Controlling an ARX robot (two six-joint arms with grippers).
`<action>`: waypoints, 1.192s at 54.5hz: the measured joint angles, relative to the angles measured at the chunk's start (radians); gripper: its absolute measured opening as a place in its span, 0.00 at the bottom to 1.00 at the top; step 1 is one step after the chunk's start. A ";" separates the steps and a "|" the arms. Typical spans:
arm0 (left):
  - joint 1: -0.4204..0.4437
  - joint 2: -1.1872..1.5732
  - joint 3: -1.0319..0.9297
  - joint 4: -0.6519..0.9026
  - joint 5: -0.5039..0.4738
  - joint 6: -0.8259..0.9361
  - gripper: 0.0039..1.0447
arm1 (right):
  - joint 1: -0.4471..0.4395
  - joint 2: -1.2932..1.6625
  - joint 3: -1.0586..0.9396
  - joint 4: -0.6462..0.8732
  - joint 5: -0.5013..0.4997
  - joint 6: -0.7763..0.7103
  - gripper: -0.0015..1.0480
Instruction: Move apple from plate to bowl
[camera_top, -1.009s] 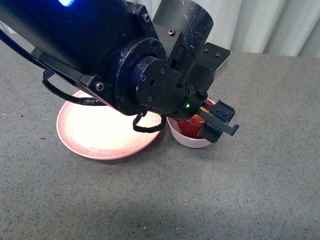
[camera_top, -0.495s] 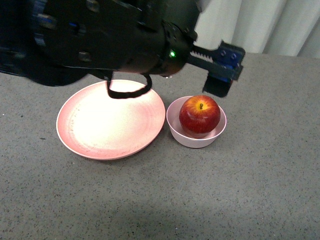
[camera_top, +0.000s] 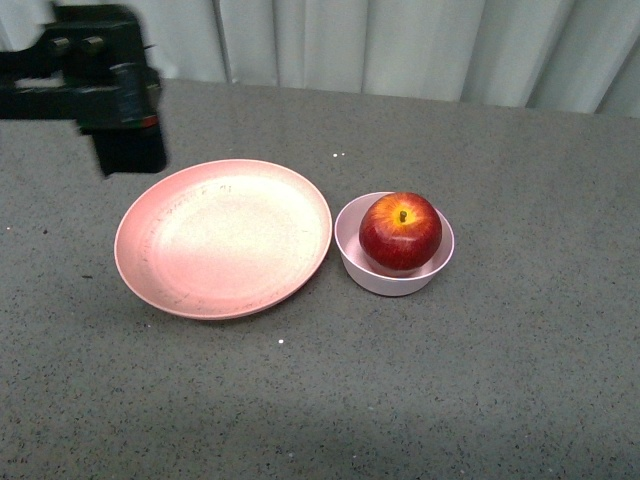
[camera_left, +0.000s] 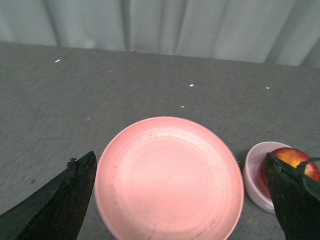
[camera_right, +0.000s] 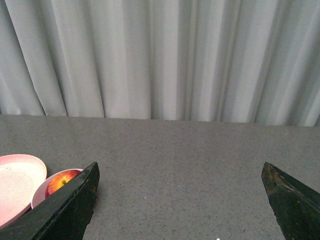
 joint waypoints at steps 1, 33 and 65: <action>0.005 -0.014 -0.013 -0.003 -0.006 -0.006 0.94 | 0.000 0.000 0.000 0.000 0.000 0.000 0.91; 0.220 -0.464 -0.358 0.156 0.121 0.117 0.29 | 0.000 0.000 0.000 0.000 0.000 0.000 0.91; 0.385 -0.896 -0.382 -0.221 0.278 0.129 0.03 | 0.000 0.000 0.000 0.000 0.000 0.000 0.91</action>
